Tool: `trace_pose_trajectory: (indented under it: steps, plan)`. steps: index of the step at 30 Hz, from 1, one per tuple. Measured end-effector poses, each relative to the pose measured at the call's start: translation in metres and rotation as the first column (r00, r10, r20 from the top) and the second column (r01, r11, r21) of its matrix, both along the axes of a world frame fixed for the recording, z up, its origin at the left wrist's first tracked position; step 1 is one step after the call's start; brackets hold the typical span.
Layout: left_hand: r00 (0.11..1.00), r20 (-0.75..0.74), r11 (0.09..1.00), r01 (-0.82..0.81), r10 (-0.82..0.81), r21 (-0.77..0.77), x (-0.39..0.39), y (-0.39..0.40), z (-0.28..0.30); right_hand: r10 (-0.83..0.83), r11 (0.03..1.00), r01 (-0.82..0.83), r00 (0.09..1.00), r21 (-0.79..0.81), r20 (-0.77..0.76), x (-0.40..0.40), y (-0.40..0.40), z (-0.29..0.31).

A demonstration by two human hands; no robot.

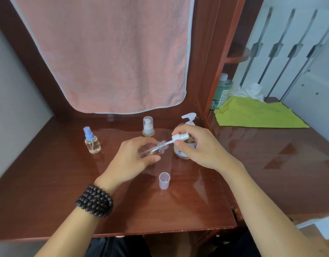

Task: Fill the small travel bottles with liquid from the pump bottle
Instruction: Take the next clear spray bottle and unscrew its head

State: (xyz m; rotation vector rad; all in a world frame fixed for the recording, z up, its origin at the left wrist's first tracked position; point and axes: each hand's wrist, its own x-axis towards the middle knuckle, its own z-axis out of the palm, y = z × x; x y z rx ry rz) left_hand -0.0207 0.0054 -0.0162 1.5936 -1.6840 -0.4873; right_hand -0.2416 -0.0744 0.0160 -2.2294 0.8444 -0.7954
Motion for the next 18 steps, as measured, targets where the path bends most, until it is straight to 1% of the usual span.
trace_pose_trajectory:
  steps: [2,4,6,8,11,14,16,18]
  plan:
    - [0.999,-0.034,1.0,-0.026,0.026,-0.002,0.004,0.004,0.001,-0.032,0.999,0.03,0.998,0.034,0.052,-0.003,0.0,0.003]
    - [0.997,-0.062,0.999,-0.048,0.047,-0.015,0.008,0.007,0.003,-0.115,0.993,0.113,0.988,0.027,0.105,-0.005,-0.002,0.005]
    - [0.991,-0.117,0.998,-0.066,0.064,-0.019,0.012,0.01,0.007,-0.202,0.979,0.199,0.965,0.035,0.169,-0.007,-0.003,0.006]
    - [0.98,-0.182,0.996,-0.085,0.081,-0.016,0.015,0.011,0.007,-0.244,0.97,0.237,0.951,0.057,0.191,-0.009,-0.004,0.008]
    - [0.961,-0.24,0.987,-0.154,0.14,-0.041,0.023,0.012,0.008,-0.241,0.97,0.231,0.956,0.08,0.167,-0.01,-0.003,0.007]
    - [0.934,-0.327,0.982,-0.174,0.142,-0.07,0.027,0.014,0.01,-0.251,0.965,0.234,0.956,0.119,0.15,-0.012,-0.005,0.006]
    - [0.927,-0.348,0.978,-0.186,0.141,-0.099,0.026,0.016,0.013,-0.224,0.968,0.21,0.97,0.139,0.093,-0.013,-0.006,0.004]
    - [0.922,-0.364,0.973,-0.19,0.13,-0.134,0.024,0.017,0.017,-0.161,0.975,0.162,0.987,0.152,-0.018,-0.011,-0.007,-0.002]
